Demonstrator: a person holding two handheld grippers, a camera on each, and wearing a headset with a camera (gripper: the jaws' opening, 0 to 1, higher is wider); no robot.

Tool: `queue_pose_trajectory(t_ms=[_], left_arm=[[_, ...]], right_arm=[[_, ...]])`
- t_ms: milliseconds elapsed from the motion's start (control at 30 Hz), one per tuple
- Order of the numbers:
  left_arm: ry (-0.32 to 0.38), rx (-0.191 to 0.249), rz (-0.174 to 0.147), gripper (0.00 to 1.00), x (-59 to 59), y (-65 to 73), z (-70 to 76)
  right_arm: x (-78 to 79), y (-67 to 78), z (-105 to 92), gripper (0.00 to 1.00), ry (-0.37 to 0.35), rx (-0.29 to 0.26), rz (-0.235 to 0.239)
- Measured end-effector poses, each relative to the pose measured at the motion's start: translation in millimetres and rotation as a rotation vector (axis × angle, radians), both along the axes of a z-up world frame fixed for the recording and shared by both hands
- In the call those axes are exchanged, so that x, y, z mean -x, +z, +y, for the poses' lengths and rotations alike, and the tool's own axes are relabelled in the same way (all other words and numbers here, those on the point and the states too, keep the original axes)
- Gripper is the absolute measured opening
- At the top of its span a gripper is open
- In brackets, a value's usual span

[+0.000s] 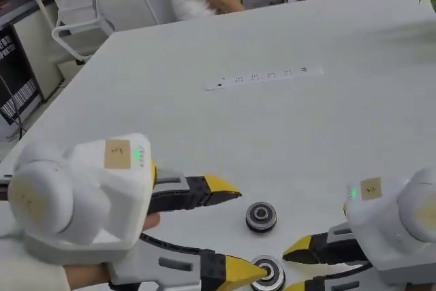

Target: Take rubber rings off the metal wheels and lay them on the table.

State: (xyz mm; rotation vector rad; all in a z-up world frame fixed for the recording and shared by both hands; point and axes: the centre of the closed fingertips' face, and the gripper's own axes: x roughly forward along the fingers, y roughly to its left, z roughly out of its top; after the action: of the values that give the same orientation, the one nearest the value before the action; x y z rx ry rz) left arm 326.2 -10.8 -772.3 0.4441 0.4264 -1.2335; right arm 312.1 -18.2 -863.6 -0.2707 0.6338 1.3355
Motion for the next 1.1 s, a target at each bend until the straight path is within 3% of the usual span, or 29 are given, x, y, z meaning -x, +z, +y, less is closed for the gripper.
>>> queue_pose_trajectory(t_ms=[367,500,633,733,833,967,1100], left_arm=[[-0.018,-0.022,0.066,0.37,3.6,-32.8,-3.7],[-0.011,-0.031,0.104,0.33,4.5,-49.4,-7.1],[0.010,-0.052,0.115,0.23,2.3,-64.2,-6.4],[0.026,-0.054,0.135,0.17,2.6,-70.6,-6.2],[0.029,-0.062,0.128,0.17,3.2,-74.8,-5.7],[0.047,-0.045,0.160,0.17,4.3,-76.1,-5.7],[0.026,-0.032,0.153,0.16,6.8,-76.6,-8.4]], right_arm=[[-0.9,-2.3,2.2,0.26,0.010,0.003,-0.016],[-1.7,-2.5,2.3,0.24,0.013,0.003,-0.023],[-1.0,-2.8,2.1,0.23,0.017,0.002,-0.028],[0.4,-3.2,1.6,0.22,0.024,0.004,-0.037],[0.7,-2.7,1.0,0.20,0.027,0.003,-0.040],[1.1,-2.3,0.7,0.19,0.028,0.002,-0.038],[1.8,-2.5,1.1,0.18,0.030,-0.004,-0.037]])
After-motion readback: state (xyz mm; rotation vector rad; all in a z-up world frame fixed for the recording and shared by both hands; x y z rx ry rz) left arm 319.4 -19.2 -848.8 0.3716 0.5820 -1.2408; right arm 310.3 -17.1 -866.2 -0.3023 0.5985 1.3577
